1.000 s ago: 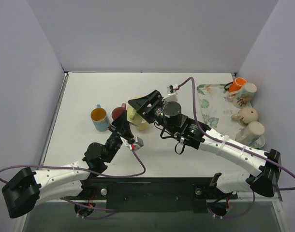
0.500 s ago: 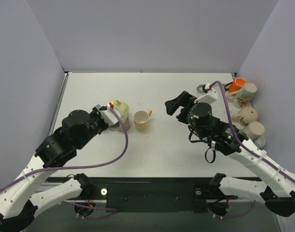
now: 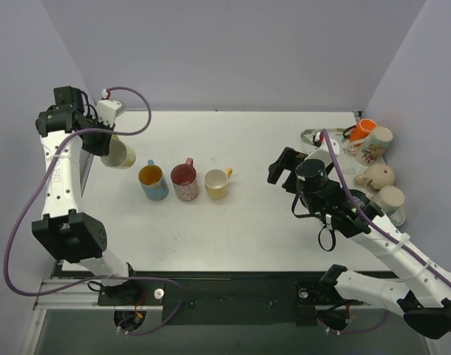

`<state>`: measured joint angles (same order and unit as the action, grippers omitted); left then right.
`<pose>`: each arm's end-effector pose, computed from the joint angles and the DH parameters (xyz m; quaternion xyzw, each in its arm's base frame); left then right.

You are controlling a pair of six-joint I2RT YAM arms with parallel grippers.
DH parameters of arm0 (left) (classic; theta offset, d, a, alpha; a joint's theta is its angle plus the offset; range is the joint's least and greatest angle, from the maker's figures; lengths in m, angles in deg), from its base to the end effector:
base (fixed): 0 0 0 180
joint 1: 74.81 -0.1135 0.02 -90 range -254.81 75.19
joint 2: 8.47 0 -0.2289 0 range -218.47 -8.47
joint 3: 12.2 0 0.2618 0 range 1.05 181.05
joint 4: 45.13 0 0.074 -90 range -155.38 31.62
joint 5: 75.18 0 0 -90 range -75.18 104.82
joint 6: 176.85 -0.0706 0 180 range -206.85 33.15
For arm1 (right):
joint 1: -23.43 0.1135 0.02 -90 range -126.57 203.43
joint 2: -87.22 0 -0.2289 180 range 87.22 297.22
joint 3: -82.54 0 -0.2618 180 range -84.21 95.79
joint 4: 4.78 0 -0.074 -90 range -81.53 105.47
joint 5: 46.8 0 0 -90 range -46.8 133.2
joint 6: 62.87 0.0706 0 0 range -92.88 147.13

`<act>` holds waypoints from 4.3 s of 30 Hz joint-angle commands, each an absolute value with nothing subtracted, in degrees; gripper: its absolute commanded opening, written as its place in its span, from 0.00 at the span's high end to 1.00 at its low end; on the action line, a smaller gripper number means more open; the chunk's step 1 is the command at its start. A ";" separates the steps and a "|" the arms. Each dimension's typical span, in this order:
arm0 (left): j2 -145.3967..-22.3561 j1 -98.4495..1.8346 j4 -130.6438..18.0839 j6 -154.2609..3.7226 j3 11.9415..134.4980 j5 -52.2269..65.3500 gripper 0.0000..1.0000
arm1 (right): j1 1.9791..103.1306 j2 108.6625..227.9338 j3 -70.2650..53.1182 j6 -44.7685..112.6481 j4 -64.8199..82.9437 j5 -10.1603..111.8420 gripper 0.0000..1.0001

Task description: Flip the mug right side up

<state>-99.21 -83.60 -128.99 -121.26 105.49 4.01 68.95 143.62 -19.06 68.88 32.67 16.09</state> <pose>0.3327 0.0380 0.3409 0.2377 0.9246 0.0204 0.2968 0.2107 0.1686 0.3658 0.1164 0.7778 0.2713 0.5548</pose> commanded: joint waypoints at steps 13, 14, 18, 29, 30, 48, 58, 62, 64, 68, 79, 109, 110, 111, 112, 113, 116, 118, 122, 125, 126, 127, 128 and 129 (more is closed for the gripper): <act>-122.20 -91.15 -137.66 -126.93 113.20 7.61 1.00 | 60.96 144.43 -23.56 64.48 35.45 13.75 0.14; -123.51 -91.15 -137.23 -126.75 112.94 7.70 1.00 | 60.17 144.35 -23.65 64.65 35.45 14.10 0.14; -127.29 -91.15 -136.17 -126.23 112.67 8.58 1.00 | 58.06 144.00 -24.79 65.01 35.45 14.72 0.14; -135.12 -91.07 -138.72 -126.40 118.29 8.32 0.83 | 55.86 143.20 -26.20 64.83 35.27 15.78 0.14; -135.21 -91.07 -138.63 -126.31 118.47 7.88 0.73 | 55.42 143.29 -26.37 64.83 35.27 15.60 0.14; -104.40 -88.18 -107.03 -110.76 102.34 8.66 0.32 | 33.71 150.39 -37.72 90.47 32.81 -16.99 0.26; -87.14 -71.65 -97.67 -107.07 86.22 8.07 0.21 | 32.30 156.49 -33.75 90.51 40.37 -14.63 0.36; -87.22 -68.40 -97.67 -105.40 84.99 2.00 0.21 | 32.31 153.58 -34.11 88.12 43.78 -14.19 0.30; -88.18 -66.82 -97.93 -104.96 84.90 0.24 0.21 | 32.22 153.40 -34.37 90.82 46.77 -15.07 0.24; -88.89 -63.82 -97.76 -105.39 83.41 -0.12 0.21 | 32.04 153.40 -36.21 95.15 48.28 -15.69 0.14; -87.93 -63.21 -100.83 -104.70 80.33 -0.47 0.21 | 28.01 155.33 -40.26 96.23 42.06 -15.08 0.20; -83.97 -63.21 -100.39 -106.45 77.95 0.32 0.21 | 3.92 161.23 -50.02 71.42 10.83 21.84 1.00; -83.97 -63.29 -100.40 -106.45 77.95 0.06 0.21 | 3.92 160.87 -50.11 71.25 10.93 22.19 1.00; -83.97 -63.21 -100.66 -106.45 77.95 -0.38 0.21 | 3.92 159.83 -50.11 70.64 11.19 23.41 1.00; -84.06 -63.21 -100.83 -106.45 78.13 -1.25 0.21 | 4.00 159.29 -50.19 70.20 11.45 25.08 1.00; -84.14 -63.03 -101.18 -106.54 78.13 -1.61 0.21 | 4.09 157.37 -50.19 69.41 11.63 26.49 1.00; -84.32 -61.72 -101.98 -106.80 78.57 -2.14 0.21 | 5.75 152.36 -49.40 67.65 14.00 30.53 1.00; -84.32 -60.66 -101.98 -107.06 78.57 -2.05 0.21 | 6.72 147.70 -49.05 66.59 16.10 32.64 1.00; -84.41 -58.82 -102.24 -107.33 78.75 -1.79 0.21 | 6.82 144.26 -48.17 66.15 18.04 37.82 1.00; -84.14 -57.93 -101.89 -107.42 78.22 -1.88 0.21 | 6.82 143.30 -47.03 65.89 18.92 41.08 1.00; -84.14 -57.41 -101.72 -107.59 78.13 -1.88 0.21 | 6.90 142.77 -46.68 65.88 18.93 42.22 1.00; -84.41 -57.14 -101.63 -107.50 78.04 -1.70 0.21 | 6.82 142.68 -46.07 65.80 18.93 42.76 1.00; -84.49 -56.44 -101.71 -107.59 78.13 -1.61 0.21 | 6.82 142.94 -45.63 65.62 19.36 42.76 1.00; -85.02 -56.00 -101.80 -107.59 78.22 -1.61 0.21 | 6.82 143.20 -44.75 65.45 19.63 42.76 1.00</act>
<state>-85.40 -57.55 -102.11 -106.97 77.45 -0.49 6.67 144.73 -50.21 66.89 20.83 40.48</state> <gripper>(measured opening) 0.789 0.179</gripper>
